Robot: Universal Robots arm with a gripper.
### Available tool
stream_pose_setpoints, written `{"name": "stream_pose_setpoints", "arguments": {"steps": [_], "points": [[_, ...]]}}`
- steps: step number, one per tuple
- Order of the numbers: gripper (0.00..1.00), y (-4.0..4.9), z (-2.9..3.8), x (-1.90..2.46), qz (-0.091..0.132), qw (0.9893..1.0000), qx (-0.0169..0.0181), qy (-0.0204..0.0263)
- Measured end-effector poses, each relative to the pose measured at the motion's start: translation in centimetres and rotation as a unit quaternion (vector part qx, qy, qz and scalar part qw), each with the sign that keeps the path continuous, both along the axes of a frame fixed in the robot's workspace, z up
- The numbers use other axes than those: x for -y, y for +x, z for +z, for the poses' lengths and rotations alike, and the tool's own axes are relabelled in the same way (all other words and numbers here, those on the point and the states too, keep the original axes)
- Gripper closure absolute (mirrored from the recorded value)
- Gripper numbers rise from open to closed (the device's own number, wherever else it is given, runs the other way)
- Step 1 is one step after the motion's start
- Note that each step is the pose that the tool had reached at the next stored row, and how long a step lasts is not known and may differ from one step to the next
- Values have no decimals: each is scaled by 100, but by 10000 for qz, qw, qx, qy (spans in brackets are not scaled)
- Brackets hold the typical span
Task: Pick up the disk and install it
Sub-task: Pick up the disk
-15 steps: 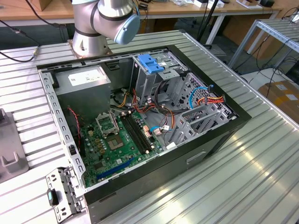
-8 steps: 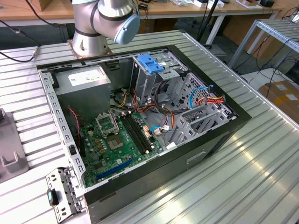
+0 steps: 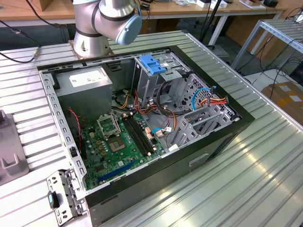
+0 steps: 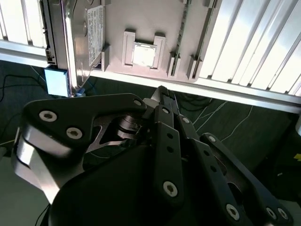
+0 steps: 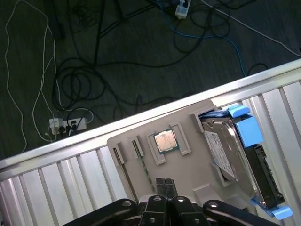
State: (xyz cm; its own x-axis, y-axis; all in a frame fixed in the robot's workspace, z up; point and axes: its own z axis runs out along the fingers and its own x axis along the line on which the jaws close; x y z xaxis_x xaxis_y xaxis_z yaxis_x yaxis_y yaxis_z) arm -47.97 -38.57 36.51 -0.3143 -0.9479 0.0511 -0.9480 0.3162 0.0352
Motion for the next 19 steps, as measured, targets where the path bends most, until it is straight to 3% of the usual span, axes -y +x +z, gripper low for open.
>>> {"name": "stream_pose_setpoints", "arguments": {"steps": [11,19], "points": [[90,0,0,0,329,9995,0,0],[90,0,0,0,582,9983,0,0]]}}
